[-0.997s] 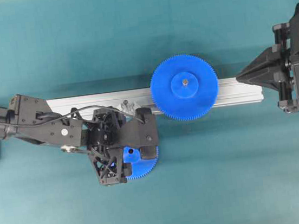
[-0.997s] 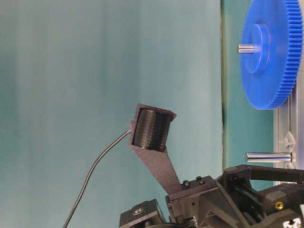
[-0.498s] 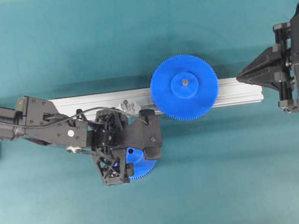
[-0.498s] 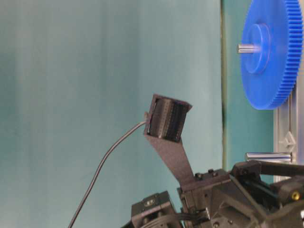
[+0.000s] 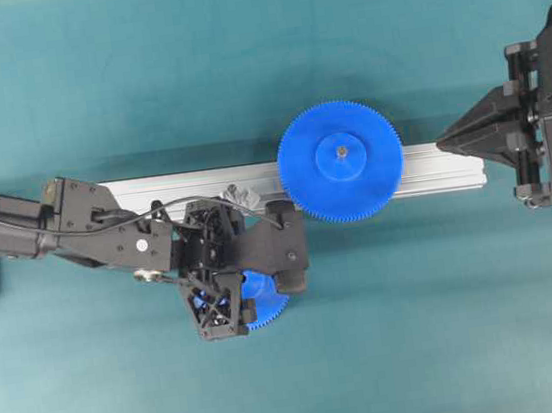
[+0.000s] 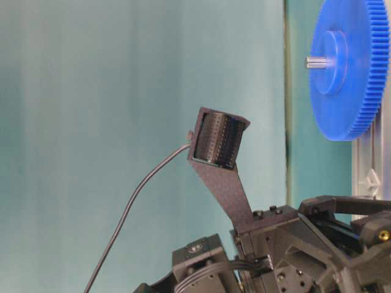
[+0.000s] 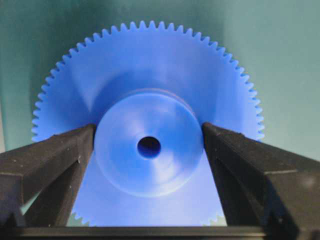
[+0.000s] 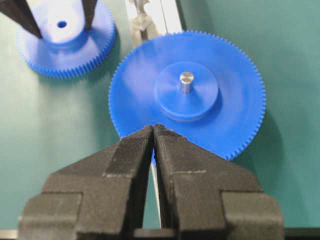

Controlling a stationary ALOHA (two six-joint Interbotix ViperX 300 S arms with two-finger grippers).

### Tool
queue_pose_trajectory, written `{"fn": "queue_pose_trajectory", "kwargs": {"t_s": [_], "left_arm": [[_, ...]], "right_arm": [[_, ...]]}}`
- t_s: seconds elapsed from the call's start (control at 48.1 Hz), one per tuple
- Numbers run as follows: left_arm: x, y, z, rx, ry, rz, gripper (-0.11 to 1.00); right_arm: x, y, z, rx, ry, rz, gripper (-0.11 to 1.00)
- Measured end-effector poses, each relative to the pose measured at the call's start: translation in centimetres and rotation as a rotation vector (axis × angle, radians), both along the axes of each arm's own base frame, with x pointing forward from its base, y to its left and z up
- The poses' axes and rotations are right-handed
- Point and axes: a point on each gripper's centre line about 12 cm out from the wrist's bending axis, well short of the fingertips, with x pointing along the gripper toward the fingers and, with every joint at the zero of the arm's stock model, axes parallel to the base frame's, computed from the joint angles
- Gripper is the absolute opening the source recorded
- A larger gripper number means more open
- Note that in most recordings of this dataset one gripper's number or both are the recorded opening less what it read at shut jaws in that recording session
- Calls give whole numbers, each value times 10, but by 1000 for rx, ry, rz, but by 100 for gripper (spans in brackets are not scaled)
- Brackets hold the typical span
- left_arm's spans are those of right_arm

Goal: Insert the small gear onto the shaft.
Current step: 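Lower the left gripper and close it on the small gear's hub, then lift the gear and carry it up to the empty left shaft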

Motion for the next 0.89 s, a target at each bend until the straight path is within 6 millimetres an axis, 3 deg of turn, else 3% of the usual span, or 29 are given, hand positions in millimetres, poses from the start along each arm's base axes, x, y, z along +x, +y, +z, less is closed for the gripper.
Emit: {"fn": "queue_pose_trajectory", "kwargs": {"t_s": [0.27,0.644,0.893], "left_arm": [[-8,-1,-3,14,83,-6,72],[-10,0,-1,23,107,-15,72],[-3,-1,15,21,72,-21,72]], "right_arm": [[-1,0,-1,0,0,-2,17],[-4,0,-2,0,-14,-1,17],[-10,1,2,-3,-48,-2,17]]}}
